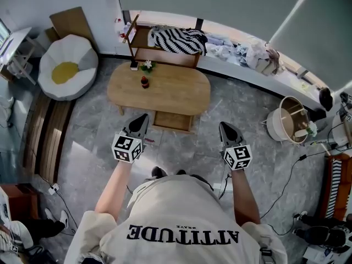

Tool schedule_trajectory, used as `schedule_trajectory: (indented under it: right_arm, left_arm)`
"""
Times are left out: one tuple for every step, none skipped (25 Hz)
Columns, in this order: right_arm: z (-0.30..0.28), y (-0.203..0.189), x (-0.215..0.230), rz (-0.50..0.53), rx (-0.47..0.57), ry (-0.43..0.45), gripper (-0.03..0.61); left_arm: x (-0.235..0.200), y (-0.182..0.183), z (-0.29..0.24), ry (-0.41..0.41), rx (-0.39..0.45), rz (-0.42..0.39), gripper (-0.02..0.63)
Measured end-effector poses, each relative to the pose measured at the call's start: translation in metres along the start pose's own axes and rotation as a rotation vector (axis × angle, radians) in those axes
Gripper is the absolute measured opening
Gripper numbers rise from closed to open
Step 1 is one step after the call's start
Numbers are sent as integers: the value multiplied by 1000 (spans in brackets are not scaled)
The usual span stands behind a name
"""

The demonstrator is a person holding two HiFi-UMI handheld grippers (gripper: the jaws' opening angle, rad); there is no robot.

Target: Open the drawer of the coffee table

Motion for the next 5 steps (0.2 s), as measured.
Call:
schedule_trajectory:
  right_arm:
    - [1, -1, 1, -4, 0, -3, 18]
    - [2, -2, 1, -7, 0, -6, 18]
    - [2, -3, 2, -9, 0, -10, 18]
    - [3, -4, 2, -10, 1, -12, 18]
    - [3, -4, 2, -11, 1, -15, 18]
  left_arm:
    - [1, 0, 0, 0, 0, -1, 20]
    - [2, -1, 0, -1, 0, -1, 20]
    - [2, -1, 0, -3, 0, -2, 20]
    - [2, -1, -1, -6, 0, -3, 20]
    - [3, -1, -2, -8, 0, -3, 20]
Point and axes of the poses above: the fingertips, and each gripper's own axes: z backward along the fingers, x to its right, y out of its top, the point moved 10 cm from there along z, backward along the fingers, and after that the axes turned 11 degrees about x, right-handed, at the moved point
